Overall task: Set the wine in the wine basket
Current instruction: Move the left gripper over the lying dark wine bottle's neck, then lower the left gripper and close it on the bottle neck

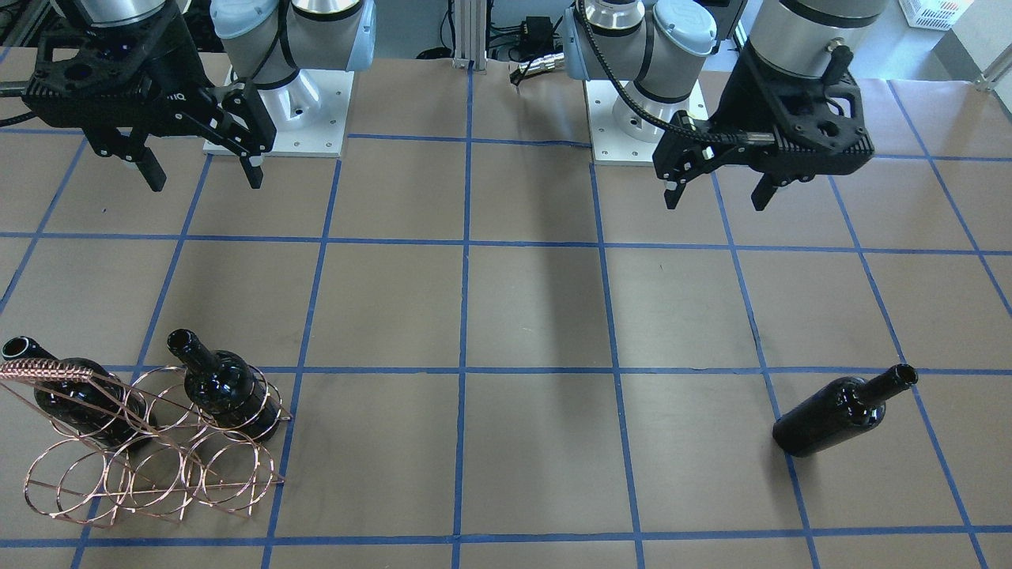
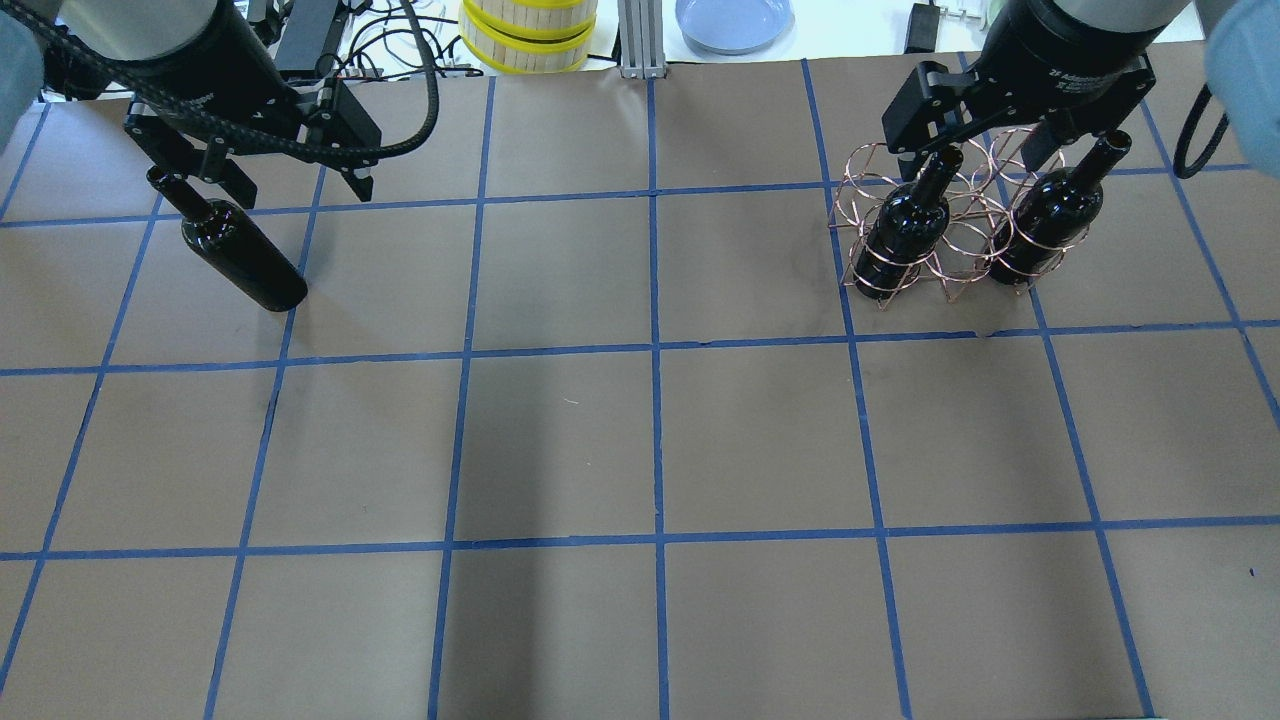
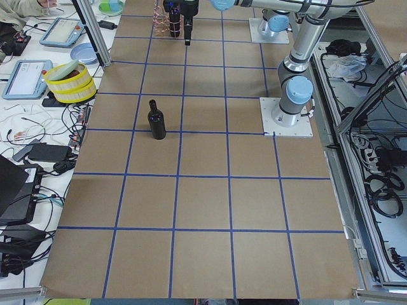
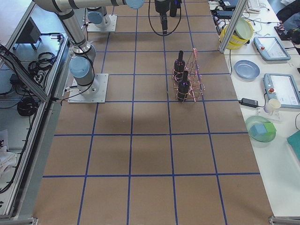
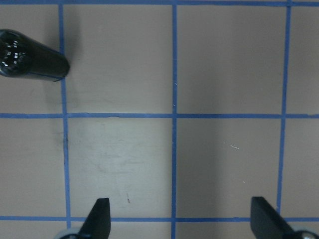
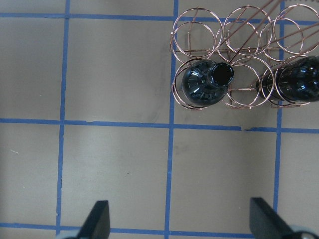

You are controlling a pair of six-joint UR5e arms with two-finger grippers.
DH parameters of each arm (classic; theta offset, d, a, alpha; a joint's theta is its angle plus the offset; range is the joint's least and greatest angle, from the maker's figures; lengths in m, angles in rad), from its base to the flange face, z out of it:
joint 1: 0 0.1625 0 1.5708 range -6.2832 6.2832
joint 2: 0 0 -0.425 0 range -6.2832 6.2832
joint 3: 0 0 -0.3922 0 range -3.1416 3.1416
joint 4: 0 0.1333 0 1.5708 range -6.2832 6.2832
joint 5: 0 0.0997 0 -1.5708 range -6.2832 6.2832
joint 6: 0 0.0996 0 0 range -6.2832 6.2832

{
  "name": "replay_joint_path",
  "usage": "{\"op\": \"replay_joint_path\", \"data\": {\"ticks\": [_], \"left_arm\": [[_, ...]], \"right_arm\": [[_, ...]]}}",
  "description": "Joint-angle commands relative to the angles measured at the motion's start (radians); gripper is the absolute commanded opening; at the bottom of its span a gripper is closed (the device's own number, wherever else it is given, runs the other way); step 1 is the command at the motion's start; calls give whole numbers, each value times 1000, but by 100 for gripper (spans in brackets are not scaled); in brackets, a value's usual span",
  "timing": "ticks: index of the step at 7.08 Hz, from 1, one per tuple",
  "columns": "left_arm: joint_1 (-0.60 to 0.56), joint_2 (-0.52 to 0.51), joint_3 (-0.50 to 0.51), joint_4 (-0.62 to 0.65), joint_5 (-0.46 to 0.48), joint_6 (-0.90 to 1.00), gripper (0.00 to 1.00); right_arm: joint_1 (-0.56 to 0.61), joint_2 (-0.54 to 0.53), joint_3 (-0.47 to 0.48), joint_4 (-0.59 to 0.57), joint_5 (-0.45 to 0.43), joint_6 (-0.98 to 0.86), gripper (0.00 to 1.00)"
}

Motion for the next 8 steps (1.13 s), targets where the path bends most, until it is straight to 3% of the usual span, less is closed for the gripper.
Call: {"op": "replay_joint_path", "data": {"ticks": [1, 3, 5, 8], "left_arm": [[197, -21, 21, 7, -11, 151, 100], [298, -67, 23, 81, 2, 213, 100], [331, -155, 24, 189, 0, 233, 100], [342, -277, 67, 227, -9, 239, 100]], "right_arm": [[0, 0, 0, 1, 0, 0, 100], [0, 0, 0, 1, 0, -2, 100], [0, 0, 1, 1, 0, -2, 100], [0, 0, 0, 1, 0, -2, 100]]}}
